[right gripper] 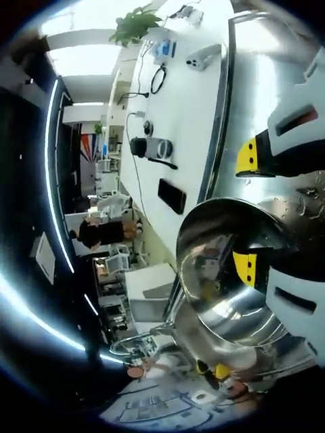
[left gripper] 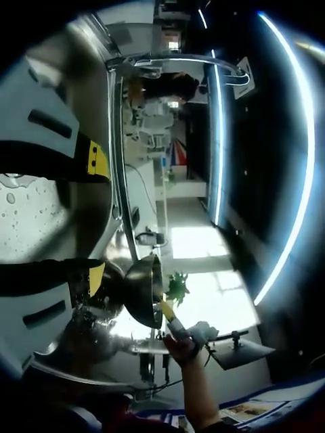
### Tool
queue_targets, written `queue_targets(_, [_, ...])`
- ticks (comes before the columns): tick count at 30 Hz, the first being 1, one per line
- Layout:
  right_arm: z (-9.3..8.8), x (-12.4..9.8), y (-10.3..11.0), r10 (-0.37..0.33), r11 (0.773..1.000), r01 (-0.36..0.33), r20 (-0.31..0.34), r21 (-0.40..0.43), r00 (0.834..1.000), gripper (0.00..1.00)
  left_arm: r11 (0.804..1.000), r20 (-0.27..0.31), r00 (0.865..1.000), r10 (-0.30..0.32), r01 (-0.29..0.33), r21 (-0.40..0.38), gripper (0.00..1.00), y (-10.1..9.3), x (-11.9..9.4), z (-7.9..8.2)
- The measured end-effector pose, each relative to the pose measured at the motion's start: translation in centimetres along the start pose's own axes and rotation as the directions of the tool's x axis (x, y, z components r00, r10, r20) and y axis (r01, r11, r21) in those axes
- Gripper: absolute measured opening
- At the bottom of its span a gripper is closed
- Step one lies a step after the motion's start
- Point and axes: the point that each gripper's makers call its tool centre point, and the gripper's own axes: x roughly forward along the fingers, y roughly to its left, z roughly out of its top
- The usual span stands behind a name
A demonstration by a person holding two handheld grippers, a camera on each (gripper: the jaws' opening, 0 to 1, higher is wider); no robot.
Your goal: Pick up bowl with dirty water move over sink pour dirty water into sink return bowl to place
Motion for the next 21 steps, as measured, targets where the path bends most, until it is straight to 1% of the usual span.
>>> queue_targets(2, [0.2,-0.1,0.1,0.004,1.000,-0.004,0.016,-0.009,1.000,0.40,1.000,0.004,1.000,0.011,-0.011,-0.010,0.44,0.0,0.0,0.1])
queue_targets(5, [0.2,-0.3,0.6,0.012,1.000,-0.012,0.030,-0.026,0.999,0.40,1.000,-0.002,1.000,0.020,-0.020,-0.010,0.44,0.1,0.0,0.0])
queue_targets(9, [0.6,-0.7,1.2,0.032,0.999,-0.032,0.055,-0.016,0.998,0.41,0.999,-0.002,1.000,0.024,-0.024,-0.030,0.44,0.4,0.0,0.0])
queue_targets(10, [0.7,-0.8,1.3,0.032,0.999,-0.031,0.061,-0.022,0.998,0.41,0.998,0.014,1.000,0.021,-0.020,-0.068,0.43,0.4,-0.1,0.3])
queue_targets(11, [1.0,-1.1,1.4,0.035,0.999,-0.033,0.075,-0.037,0.997,0.41,0.995,0.044,0.998,0.043,-0.039,-0.091,0.43,1.0,-0.2,0.8])
queue_targets(12, [1.2,-1.2,1.5,0.039,0.998,-0.036,0.083,-0.043,0.996,0.41,0.994,0.069,0.996,0.050,-0.043,-0.098,0.43,1.3,-0.4,1.3])
queue_targets(14, [1.4,-1.8,1.7,0.046,0.998,-0.041,0.101,-0.045,0.994,0.41,0.992,0.082,0.995,0.053,-0.043,-0.121,0.43,1.8,-0.6,1.5])
queue_targets(18, [2.0,-3.4,2.4,0.066,0.997,-0.057,0.152,-0.059,0.986,0.42,0.991,0.086,0.995,0.047,-0.035,-0.129,0.44,1.6,-0.5,1.6])
queue_targets(21, [2.4,-4.7,2.9,0.089,0.995,-0.078,0.199,-0.062,0.976,0.44,0.993,0.063,0.997,0.035,-0.028,-0.112,0.44,1.2,-0.1,1.1])
